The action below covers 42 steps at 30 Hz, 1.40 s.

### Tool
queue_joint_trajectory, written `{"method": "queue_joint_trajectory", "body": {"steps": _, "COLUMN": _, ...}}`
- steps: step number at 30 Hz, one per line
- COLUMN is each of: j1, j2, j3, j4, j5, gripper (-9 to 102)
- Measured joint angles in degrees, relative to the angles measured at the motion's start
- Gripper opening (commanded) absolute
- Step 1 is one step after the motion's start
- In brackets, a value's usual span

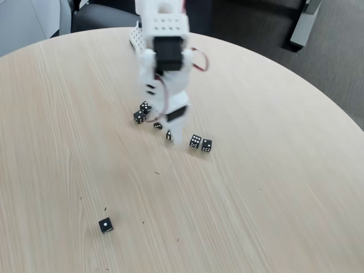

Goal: Pick up the dice with number 6

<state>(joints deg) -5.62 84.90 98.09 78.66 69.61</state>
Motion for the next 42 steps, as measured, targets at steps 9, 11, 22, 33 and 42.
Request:
{"method": "queue_joint_trajectory", "body": {"steps": 9, "j1": -0.9, "j2": -4.6, "j3": 0.0, "j4": -0.1, "j5": 0.8, "gripper": 29}}
{"method": "queue_joint_trajectory", "body": {"steps": 11, "j1": -1.3, "j2": -5.5, "j3": 0.0, "j4": -0.1, "j5": 0.5, "gripper": 29}}
{"method": "queue_joint_trajectory", "body": {"steps": 22, "j1": -5.1, "j2": -6.9, "j3": 0.0, "j4": -0.2, "j5": 0.8, "gripper": 29}}
{"method": "queue_joint_trajectory", "body": {"steps": 33, "j1": -7.5, "j2": -6.9, "j3": 0.0, "j4": -1.4, "j5": 0.6, "gripper": 29}}
{"method": "queue_joint_trajectory", "body": {"steps": 42, "j1": -7.4, "j2": -6.9, "j3": 0.0, "j4": -4.4, "j5": 0.3, "gripper": 29}}
